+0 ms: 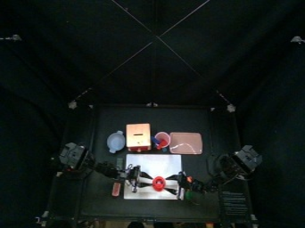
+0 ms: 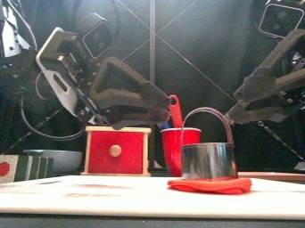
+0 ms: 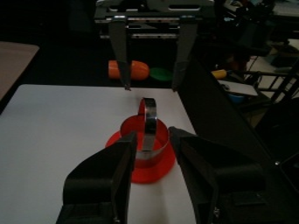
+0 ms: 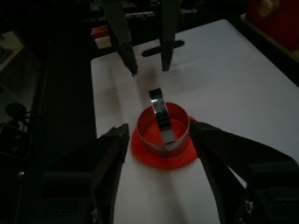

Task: Get the cutter from the drawer then cut the dough then place the extra dough in the bowl
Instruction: Cut the dough

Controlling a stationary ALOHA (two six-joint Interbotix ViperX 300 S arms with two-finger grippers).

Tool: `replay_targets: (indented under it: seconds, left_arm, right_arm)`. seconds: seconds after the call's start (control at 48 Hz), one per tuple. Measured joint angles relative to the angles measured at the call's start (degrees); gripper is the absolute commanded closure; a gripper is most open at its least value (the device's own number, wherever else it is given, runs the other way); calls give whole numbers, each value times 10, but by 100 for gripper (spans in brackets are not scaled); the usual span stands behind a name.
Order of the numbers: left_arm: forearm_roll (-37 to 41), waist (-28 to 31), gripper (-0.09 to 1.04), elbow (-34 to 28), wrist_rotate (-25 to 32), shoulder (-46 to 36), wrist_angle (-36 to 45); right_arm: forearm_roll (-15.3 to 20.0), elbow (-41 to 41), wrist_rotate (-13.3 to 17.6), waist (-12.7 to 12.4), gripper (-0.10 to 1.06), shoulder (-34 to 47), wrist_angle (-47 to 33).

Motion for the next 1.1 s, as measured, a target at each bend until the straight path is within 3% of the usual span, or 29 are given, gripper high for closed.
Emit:
replay_targets:
  seconds: [1.104]
  left_arm:
    - [-22,-8,17,-38,6,29,33]
  right_arm:
    - [-4,-20,-2,-33,7,33,20]
